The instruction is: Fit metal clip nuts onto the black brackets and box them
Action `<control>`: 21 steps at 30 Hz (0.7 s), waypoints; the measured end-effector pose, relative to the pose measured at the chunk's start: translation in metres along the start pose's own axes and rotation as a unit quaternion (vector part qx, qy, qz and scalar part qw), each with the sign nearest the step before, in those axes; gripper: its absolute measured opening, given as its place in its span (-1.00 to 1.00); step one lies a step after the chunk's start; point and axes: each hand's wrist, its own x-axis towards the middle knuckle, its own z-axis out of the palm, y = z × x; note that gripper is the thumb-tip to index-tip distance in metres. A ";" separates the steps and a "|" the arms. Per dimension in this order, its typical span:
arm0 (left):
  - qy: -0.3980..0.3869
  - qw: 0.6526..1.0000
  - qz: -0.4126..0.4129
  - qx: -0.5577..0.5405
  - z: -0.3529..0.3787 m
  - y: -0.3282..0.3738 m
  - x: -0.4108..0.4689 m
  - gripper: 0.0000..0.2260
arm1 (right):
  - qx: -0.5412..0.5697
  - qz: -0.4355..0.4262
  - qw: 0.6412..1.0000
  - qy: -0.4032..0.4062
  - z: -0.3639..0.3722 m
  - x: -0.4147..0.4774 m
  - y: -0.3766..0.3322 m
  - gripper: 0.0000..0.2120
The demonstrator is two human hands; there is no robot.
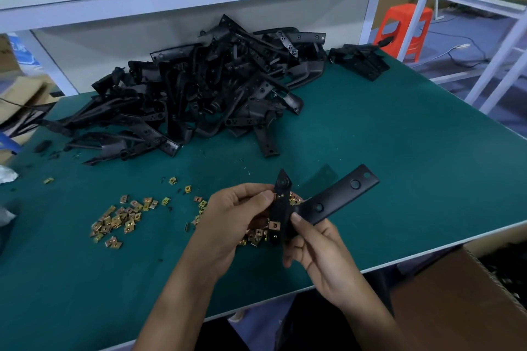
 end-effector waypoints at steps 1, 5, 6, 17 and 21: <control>0.008 1.000 0.004 0.019 -0.001 0.001 0.001 -0.88 | -0.012 -0.009 1.000 0.005 0.002 0.000 0.001 -0.75; 0.032 0.999 -0.012 0.025 -0.001 -0.001 0.000 -0.87 | -0.066 -0.055 0.995 0.044 0.009 0.001 0.005 -0.79; 0.035 0.999 -0.025 0.006 0.001 -0.002 -0.002 -0.87 | -0.078 -0.065 0.994 0.047 0.010 0.001 0.006 -0.81; 0.090 0.995 0.022 0.026 0.014 -0.028 -0.012 -0.71 | -0.183 -0.085 0.976 0.083 0.017 0.000 0.010 -0.79; 0.134 0.974 0.088 0.160 0.011 -0.029 -0.007 -0.90 | -0.181 -0.079 0.975 0.098 0.017 -0.003 0.010 -0.77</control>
